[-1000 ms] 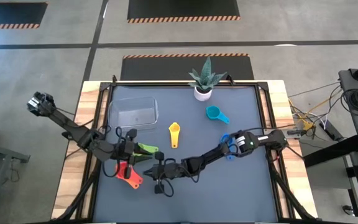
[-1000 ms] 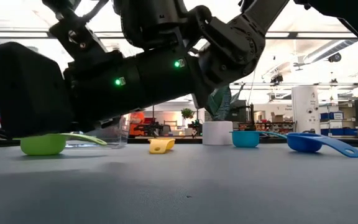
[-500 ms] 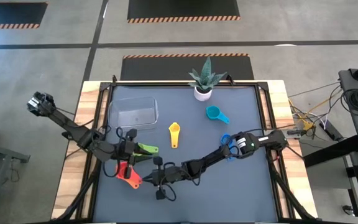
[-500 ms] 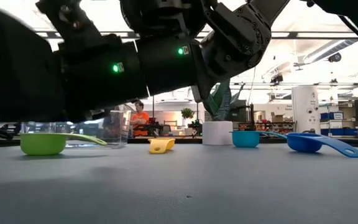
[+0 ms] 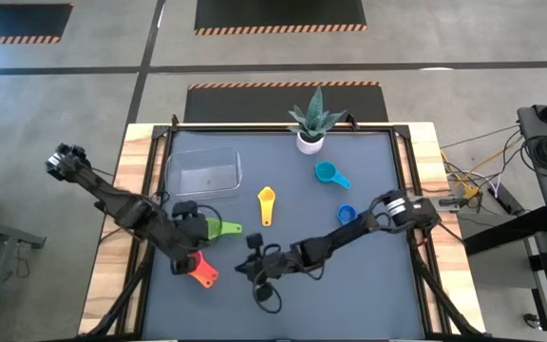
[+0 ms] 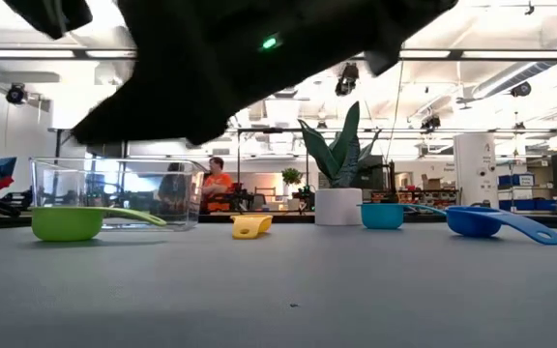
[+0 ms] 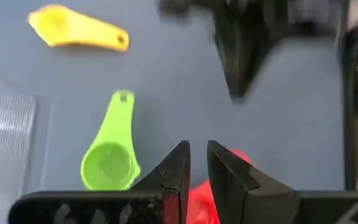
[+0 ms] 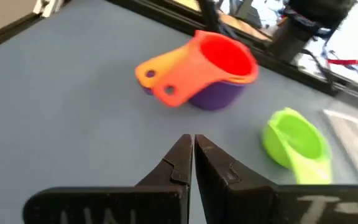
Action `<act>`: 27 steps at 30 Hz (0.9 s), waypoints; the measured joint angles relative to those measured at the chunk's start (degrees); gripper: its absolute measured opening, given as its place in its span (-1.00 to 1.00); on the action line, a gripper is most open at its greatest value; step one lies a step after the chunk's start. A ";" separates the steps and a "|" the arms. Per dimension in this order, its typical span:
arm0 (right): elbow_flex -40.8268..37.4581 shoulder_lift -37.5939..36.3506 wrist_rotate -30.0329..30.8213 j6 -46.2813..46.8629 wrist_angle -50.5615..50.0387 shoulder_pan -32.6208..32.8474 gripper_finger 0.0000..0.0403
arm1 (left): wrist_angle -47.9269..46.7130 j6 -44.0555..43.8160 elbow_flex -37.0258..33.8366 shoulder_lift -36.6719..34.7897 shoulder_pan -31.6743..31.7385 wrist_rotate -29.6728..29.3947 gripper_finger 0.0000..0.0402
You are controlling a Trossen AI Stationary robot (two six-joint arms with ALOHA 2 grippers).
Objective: Nest measuring cups in basket
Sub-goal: Stack the red measuring cup on top of the orange measuring cup
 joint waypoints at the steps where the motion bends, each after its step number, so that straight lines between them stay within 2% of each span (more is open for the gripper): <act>1: -1.90 -1.56 0.13 0.79 0.02 -0.02 -0.96 | -1.45 0.71 1.11 1.57 -0.01 1.09 -0.82; 9: -16.03 -11.32 0.22 7.30 3.59 0.02 -0.96 | 0.70 10.59 2.72 13.96 0.04 8.74 -0.82; 12: -19.74 -13.99 0.59 7.63 7.24 0.02 -0.96 | 0.70 12.92 2.72 17.50 0.04 8.75 -0.82; 19: -26.29 -15.30 1.51 7.70 16.54 0.02 -0.96 | 0.89 17.05 2.70 23.39 0.19 8.71 -0.82; 27: -29.73 -15.30 1.55 8.31 23.27 0.02 -0.96 | 0.57 19.36 2.68 27.75 0.18 7.03 -0.82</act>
